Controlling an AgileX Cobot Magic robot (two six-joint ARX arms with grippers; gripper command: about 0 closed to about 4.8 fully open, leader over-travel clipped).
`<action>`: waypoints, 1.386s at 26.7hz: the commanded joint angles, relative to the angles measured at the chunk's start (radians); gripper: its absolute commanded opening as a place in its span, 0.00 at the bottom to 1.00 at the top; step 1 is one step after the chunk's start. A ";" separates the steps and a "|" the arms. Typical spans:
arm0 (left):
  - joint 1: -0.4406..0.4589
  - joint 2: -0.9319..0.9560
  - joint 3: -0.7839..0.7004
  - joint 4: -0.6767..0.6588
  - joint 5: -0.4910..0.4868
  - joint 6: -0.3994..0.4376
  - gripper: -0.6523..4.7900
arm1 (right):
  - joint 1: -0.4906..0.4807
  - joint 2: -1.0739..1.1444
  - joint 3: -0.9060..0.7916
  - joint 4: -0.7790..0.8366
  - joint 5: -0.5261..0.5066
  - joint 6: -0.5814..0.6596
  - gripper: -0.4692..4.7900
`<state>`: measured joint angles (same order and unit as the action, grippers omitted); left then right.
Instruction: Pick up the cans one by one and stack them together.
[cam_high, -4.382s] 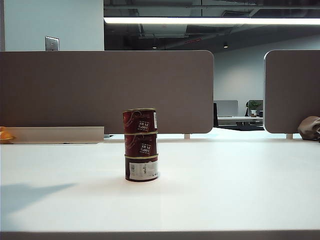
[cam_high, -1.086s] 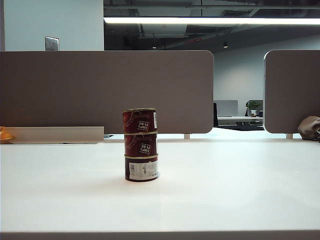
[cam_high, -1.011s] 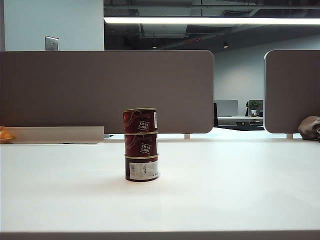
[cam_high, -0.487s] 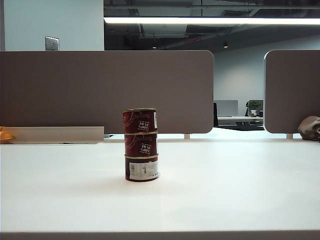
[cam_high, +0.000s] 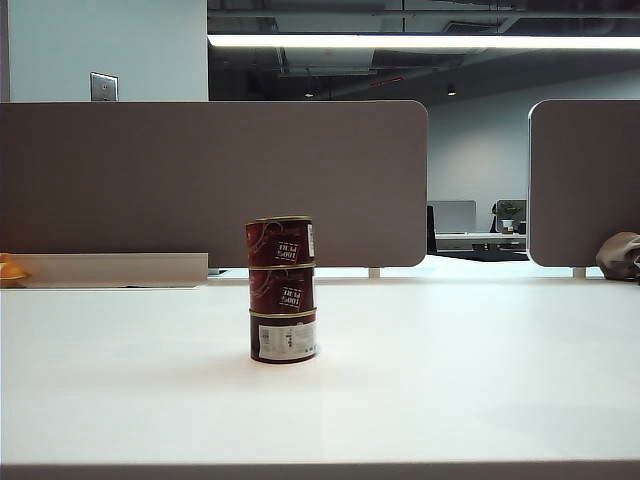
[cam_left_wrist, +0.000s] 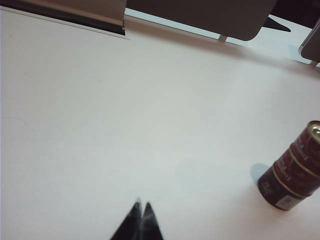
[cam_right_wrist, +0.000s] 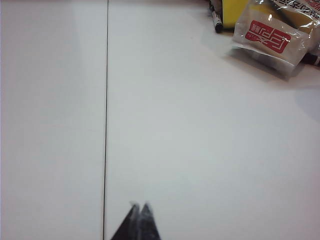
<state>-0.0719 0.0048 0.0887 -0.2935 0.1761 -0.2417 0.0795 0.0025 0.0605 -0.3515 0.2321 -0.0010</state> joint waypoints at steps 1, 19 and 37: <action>0.009 0.001 -0.010 0.011 0.000 -0.002 0.11 | 0.003 0.000 -0.008 0.029 0.001 0.000 0.08; 0.010 0.001 -0.081 0.131 0.003 -0.002 0.11 | 0.003 -0.001 -0.025 0.096 0.001 0.000 0.08; 0.009 0.001 -0.081 0.141 -0.026 0.056 0.11 | 0.003 0.000 -0.025 0.093 -0.209 -0.001 0.08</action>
<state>-0.0643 0.0048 0.0097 -0.1699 0.1719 -0.2314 0.0837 0.0025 0.0391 -0.2665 0.0891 -0.0010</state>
